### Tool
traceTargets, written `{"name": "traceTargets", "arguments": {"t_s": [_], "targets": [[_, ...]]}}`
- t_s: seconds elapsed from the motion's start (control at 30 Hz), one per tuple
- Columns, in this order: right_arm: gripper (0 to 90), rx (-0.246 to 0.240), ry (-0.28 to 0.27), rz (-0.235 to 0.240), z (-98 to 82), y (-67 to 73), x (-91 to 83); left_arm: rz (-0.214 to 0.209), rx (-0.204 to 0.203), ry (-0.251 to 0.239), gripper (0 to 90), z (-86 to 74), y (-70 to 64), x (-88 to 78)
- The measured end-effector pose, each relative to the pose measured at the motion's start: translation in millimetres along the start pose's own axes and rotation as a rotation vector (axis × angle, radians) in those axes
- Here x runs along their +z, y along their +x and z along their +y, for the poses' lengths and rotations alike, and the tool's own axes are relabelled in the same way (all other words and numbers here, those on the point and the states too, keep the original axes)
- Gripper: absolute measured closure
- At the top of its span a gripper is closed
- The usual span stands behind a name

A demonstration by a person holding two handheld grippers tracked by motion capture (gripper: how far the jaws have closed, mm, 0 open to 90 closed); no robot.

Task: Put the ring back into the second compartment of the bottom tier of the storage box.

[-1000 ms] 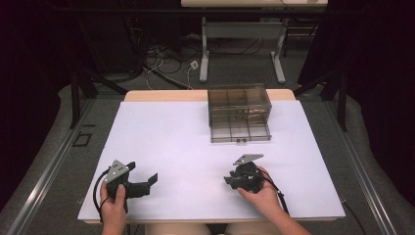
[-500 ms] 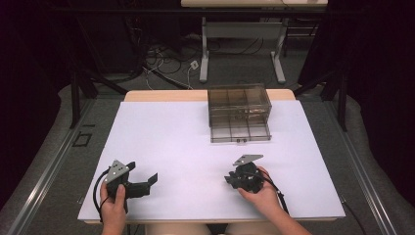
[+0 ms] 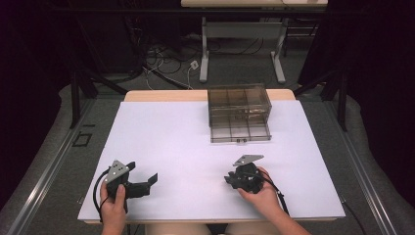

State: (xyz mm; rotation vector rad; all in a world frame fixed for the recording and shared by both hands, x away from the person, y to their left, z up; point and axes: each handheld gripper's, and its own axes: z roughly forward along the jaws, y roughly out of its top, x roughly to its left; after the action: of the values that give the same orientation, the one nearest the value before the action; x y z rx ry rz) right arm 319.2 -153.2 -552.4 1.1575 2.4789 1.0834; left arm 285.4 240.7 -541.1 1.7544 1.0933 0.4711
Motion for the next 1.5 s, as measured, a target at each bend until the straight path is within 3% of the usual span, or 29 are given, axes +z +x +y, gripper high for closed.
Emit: {"name": "traceTargets", "arguments": {"t_s": [0.2,0.57,0.63,1.07,1.5], "targets": [[73.2,0.003,-0.014,-0.011,-0.1,1.8,-0.7,0.0,-0.001,0.001,0.7,0.0,0.1,-0.2],[73.2,0.044,-0.036,-0.028,1.2,1.6,-7.0,0.0,-0.001,0.0,0.7,0.0,0.1,-0.1],[73.2,0.07,-0.051,-0.038,1.1,2.2,-8.3,0.0,0.005,0.005,0.7,0.1,0.5,-0.2],[73.2,0.095,-0.067,-0.076,1.9,4.0,-11.3,0.0,-0.001,0.001,0.7,-0.1,0.2,-0.2],[73.3,0.131,-0.073,-0.102,8.1,-6.5,-19.9,-0.003,-0.002,0.002,0.7,-0.2,0.2,0.7]]}}
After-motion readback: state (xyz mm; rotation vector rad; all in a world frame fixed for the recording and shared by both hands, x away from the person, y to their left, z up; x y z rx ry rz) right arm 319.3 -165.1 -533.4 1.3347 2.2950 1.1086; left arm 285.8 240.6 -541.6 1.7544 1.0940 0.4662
